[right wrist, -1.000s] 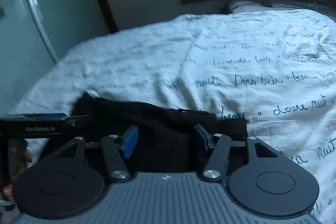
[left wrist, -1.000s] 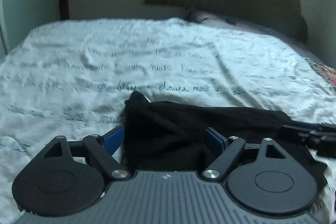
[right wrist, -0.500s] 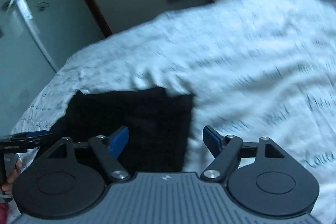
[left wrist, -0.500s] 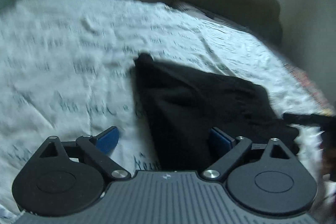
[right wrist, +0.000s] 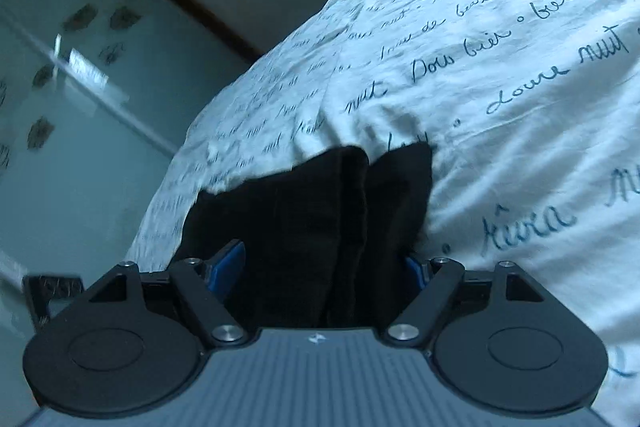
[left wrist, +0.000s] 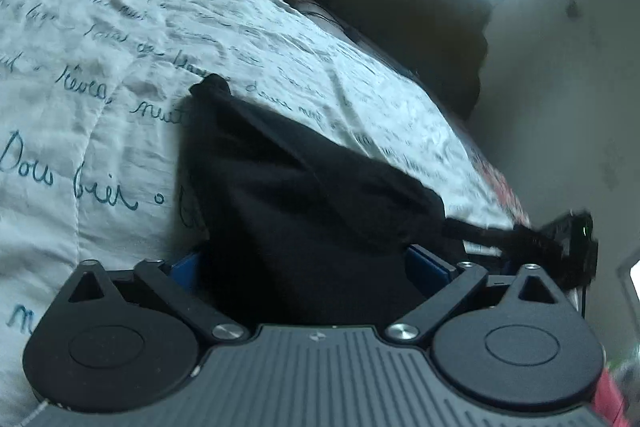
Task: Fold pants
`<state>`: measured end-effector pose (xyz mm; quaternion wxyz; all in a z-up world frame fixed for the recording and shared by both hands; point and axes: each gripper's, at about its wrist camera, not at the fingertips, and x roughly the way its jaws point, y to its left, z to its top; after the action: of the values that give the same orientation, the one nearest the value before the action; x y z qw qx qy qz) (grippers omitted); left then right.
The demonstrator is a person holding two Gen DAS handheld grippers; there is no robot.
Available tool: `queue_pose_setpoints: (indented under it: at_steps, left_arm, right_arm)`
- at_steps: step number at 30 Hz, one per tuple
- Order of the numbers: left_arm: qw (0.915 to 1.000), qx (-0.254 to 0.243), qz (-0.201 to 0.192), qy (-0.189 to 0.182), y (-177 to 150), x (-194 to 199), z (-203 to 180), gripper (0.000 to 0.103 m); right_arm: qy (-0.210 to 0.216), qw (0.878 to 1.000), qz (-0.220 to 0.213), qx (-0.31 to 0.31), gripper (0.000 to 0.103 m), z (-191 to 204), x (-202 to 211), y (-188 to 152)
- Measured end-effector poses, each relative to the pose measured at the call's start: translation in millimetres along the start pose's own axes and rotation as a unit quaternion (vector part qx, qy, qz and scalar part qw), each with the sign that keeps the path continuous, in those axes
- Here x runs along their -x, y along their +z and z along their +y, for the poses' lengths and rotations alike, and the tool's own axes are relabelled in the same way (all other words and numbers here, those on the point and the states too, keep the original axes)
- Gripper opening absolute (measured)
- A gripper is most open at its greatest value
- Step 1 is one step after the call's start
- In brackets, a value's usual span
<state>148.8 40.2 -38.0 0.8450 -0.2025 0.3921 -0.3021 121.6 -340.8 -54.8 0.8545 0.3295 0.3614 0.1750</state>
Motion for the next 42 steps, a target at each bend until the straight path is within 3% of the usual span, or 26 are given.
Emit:
queue_pose_setpoints:
  at_steps: [2,3,4,5,6,11,14,17,19,21,23,25,27,28,30,32,34,35,37,38,40,42]
  left_arm:
    - [0.9995,-0.011,-0.003,0.03,-1,2,-3,0.05]
    - [0.9987,-0.022,-0.004,0.046,-2,3,-5,0.043]
    - [0.9988,-0.025,-0.005,0.042,-3,5,-4,0.037]
    - [0.9991,-0.02,-0.011,0.037,-4,8,-2,0.032]
    - [0.999,-0.016,-0.016,0.039,-4,10,-3,0.029]
    - [0.9933,-0.07,-0.065,0.065,-1,29,-29,0.019]
    - [0.9879,-0.102,-0.086,0.079,9,43,-41,0.019]
    - [0.9756,-0.146,-0.114,0.118,25,53,-50,0.018]
    - [0.9729,-0.15,-0.12,0.129,42,56,-47,0.018]
    - [0.9726,-0.147,-0.108,0.145,61,50,-36,0.021]
    - [0.9707,-0.134,-0.077,0.184,72,34,-17,0.041]
    - [0.9559,-0.129,-0.048,0.259,75,19,1,0.045]
    - [0.9371,-0.136,-0.053,0.317,71,18,11,0.05]
    - [0.9331,-0.133,-0.067,0.327,69,23,13,0.059]
    - [0.9305,-0.112,-0.092,0.336,65,40,12,0.064]
    - [0.9407,-0.106,-0.106,0.304,60,53,2,0.073]
    - [0.9497,-0.124,-0.102,0.269,53,56,-12,0.089]
    - [0.9492,-0.133,-0.096,0.268,48,54,-20,0.09]
    - [0.9422,-0.151,-0.096,0.284,31,56,-36,0.09]
    - [0.9397,-0.158,-0.101,0.286,22,59,-44,0.091]
    - [0.9362,-0.169,-0.111,0.287,-1,70,-60,0.1]
    - [0.928,-0.178,-0.131,0.3,-26,76,-75,0.103]
  right_arm:
    - [-0.018,1.0,-0.007,0.01,0.073,8,-2,-3]
    - [-0.028,0.999,-0.007,0.02,0.059,12,-2,-4]
    - [-0.04,0.999,-0.005,0.034,0.055,17,0,-7]
    - [-0.042,0.998,-0.006,0.046,0.044,20,3,-9]
    - [-0.037,0.998,-0.008,0.049,0.034,21,7,-11]
    - [-0.033,0.996,-0.036,0.075,0.02,42,21,-11]
    - [-0.026,0.992,-0.054,0.114,0.019,71,26,-7]
    - [-0.013,0.986,-0.069,0.149,0.016,100,21,4]
    - [-0.009,0.984,-0.076,0.16,0.014,111,14,12]
    - [-0.011,0.983,-0.084,0.161,0.012,119,3,24]
    - [-0.024,0.984,-0.091,0.153,0.012,121,-11,38]
    - [-0.084,0.981,-0.085,0.156,0.012,122,-27,45]
    - [-0.18,0.959,-0.086,0.199,0.012,133,-43,41]
    - [-0.18,0.953,-0.082,0.229,0.012,140,-46,33]
    - [-0.095,0.964,-0.049,0.243,0.013,150,-49,19]
    - [-0.055,0.967,0.001,0.249,0.013,156,-64,5]
    - [-0.085,0.96,0.04,0.264,0.012,154,-85,-8]
    - [-0.109,0.956,0.058,0.268,0.012,149,-96,-13]
    - [-0.104,0.963,0.046,0.243,0.012,139,-94,-18]
    - [-0.107,0.97,0.034,0.218,0.014,140,-86,-21]
    - [-0.131,0.969,0.001,0.212,0.032,153,-66,-30]
    - [-0.159,0.958,-0.03,0.238,0.102,169,-47,-54]
